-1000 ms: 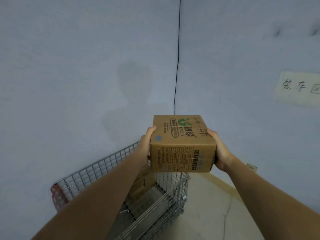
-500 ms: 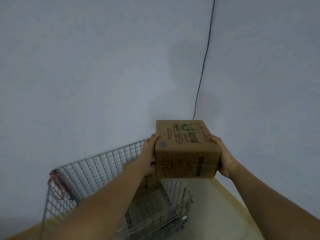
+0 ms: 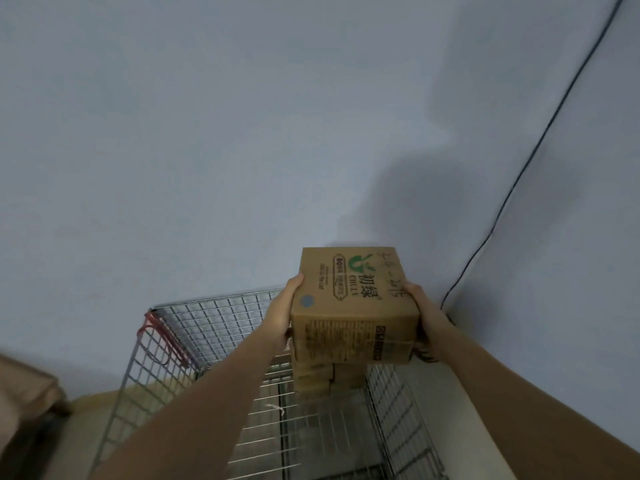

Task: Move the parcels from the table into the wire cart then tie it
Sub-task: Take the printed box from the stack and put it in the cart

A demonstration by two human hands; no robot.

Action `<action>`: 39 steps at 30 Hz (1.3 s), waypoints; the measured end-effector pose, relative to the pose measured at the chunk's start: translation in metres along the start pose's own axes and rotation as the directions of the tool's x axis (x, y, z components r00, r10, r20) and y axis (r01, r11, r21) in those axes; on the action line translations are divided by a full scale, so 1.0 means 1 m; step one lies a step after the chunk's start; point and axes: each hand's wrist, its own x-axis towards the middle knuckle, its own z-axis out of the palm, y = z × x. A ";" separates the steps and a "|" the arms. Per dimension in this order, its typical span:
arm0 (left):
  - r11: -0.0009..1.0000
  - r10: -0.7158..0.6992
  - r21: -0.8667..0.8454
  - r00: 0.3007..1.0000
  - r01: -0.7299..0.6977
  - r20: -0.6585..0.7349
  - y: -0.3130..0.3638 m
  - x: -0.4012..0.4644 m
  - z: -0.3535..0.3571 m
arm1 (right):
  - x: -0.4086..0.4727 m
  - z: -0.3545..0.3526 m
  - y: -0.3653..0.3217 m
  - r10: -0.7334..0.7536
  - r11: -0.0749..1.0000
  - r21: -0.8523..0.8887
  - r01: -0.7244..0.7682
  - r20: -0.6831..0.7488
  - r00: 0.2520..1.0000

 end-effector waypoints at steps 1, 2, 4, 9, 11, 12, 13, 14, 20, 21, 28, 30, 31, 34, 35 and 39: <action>1.000 -0.011 0.009 1.000 0.011 -0.028 -0.001 0.016 -0.002 | 0.018 0.003 -0.001 0.016 1.000 -0.021 -0.016 -0.004 1.000; 1.000 -0.025 0.010 0.998 0.026 -0.058 -0.003 0.031 -0.004 | 0.035 0.006 -0.001 0.034 0.998 -0.046 -0.034 -0.008 0.999; 0.999 -0.051 -0.013 0.989 0.049 -0.140 -0.010 0.059 -0.009 | 0.065 0.011 -0.001 0.078 0.993 -0.084 -0.080 -0.029 0.997; 0.992 -0.125 -0.044 0.936 0.117 -0.329 -0.050 0.116 -0.025 | 0.140 0.025 0.024 0.189 0.960 -0.211 -0.184 0.003 0.982; 0.988 -0.151 -0.022 0.915 0.155 -0.373 -0.076 0.139 -0.035 | 0.172 0.031 0.041 0.218 0.941 -0.270 -0.202 0.030 0.975; 0.986 -0.166 -0.035 0.911 0.165 -0.379 -0.092 0.151 -0.041 | 0.189 0.033 0.052 0.225 0.935 -0.288 -0.207 0.031 0.974; 0.984 -0.180 -0.054 0.907 0.172 -0.380 -0.106 0.163 -0.047 | 0.206 0.035 0.063 0.229 0.930 -0.301 -0.209 0.031 0.973; 0.981 -0.195 -0.065 0.900 0.184 -0.390 -0.118 0.177 -0.052 | 0.224 0.037 0.072 0.240 0.923 -0.319 -0.216 0.037 0.970; 0.963 -0.237 0.001 0.851 0.268 -0.470 -0.187 0.254 -0.074 | 0.311 0.047 0.132 0.280 0.810 -0.538 -0.232 0.008 0.960; 0.964 -0.229 0.009 0.846 0.266 -0.482 -0.197 0.267 -0.076 | 0.325 0.050 0.142 0.274 0.821 -0.520 -0.235 -0.002 0.962; 0.963 -0.149 0.106 0.819 0.247 -0.554 -0.258 0.325 -0.090 | 0.387 0.062 0.211 0.211 0.842 -0.497 -0.208 -0.051 0.976; 0.961 -0.137 0.125 0.818 0.246 -0.559 -0.271 0.333 -0.091 | 0.393 0.056 0.229 0.204 0.839 -0.509 -0.194 -0.036 0.978; 0.961 -0.130 0.133 0.822 0.242 -0.555 -0.275 0.337 -0.091 | 0.396 0.054 0.235 0.185 0.841 -0.512 -0.176 -0.033 0.982; 0.964 -0.118 0.134 0.826 0.228 -0.551 -0.282 0.343 -0.091 | 0.402 0.051 0.244 0.108 0.843 -0.527 -0.109 -0.033 0.994; 0.964 -0.117 0.137 0.826 0.228 -0.551 -0.283 0.344 -0.091 | 0.402 0.051 0.246 0.090 0.847 -0.523 -0.092 -0.029 0.995; 0.949 -0.104 0.195 0.833 0.246 -0.544 -0.281 0.341 -0.088 | 0.392 0.054 0.238 0.047 0.852 -0.520 -0.058 -0.034 0.998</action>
